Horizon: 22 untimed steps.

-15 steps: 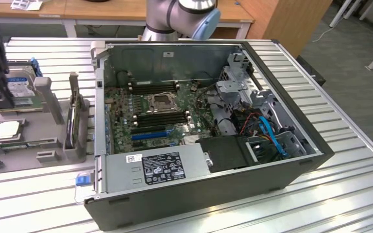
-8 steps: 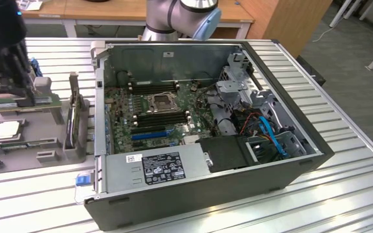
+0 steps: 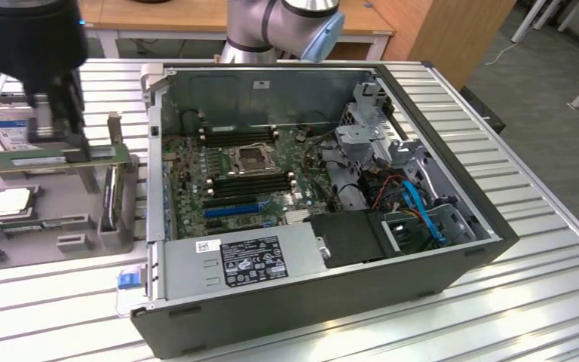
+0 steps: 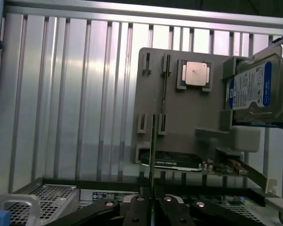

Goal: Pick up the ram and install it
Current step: 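Pick up the ram and move it above insertion slot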

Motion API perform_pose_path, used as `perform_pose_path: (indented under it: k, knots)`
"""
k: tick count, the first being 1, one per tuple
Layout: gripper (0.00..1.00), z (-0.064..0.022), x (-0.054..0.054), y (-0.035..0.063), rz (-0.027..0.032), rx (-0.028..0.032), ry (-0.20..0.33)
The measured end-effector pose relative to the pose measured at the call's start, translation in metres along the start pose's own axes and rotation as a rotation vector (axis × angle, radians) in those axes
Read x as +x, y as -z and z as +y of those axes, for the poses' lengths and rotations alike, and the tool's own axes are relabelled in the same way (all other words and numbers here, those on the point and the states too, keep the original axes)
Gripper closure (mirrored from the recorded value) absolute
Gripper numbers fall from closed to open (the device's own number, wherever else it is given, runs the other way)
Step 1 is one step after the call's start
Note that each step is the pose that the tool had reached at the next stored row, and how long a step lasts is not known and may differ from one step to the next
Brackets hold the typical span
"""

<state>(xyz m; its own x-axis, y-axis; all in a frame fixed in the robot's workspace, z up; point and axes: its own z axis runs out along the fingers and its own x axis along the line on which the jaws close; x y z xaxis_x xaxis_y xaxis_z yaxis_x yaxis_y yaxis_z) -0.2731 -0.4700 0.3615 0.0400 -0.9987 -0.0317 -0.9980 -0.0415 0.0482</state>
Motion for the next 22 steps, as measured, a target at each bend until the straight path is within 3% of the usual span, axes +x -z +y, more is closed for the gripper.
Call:
perform_pose_path:
  k: [22]
  knots:
    - [0.86, -0.0983, 0.004, 0.0049, -0.0223, 0.0005, 0.014]
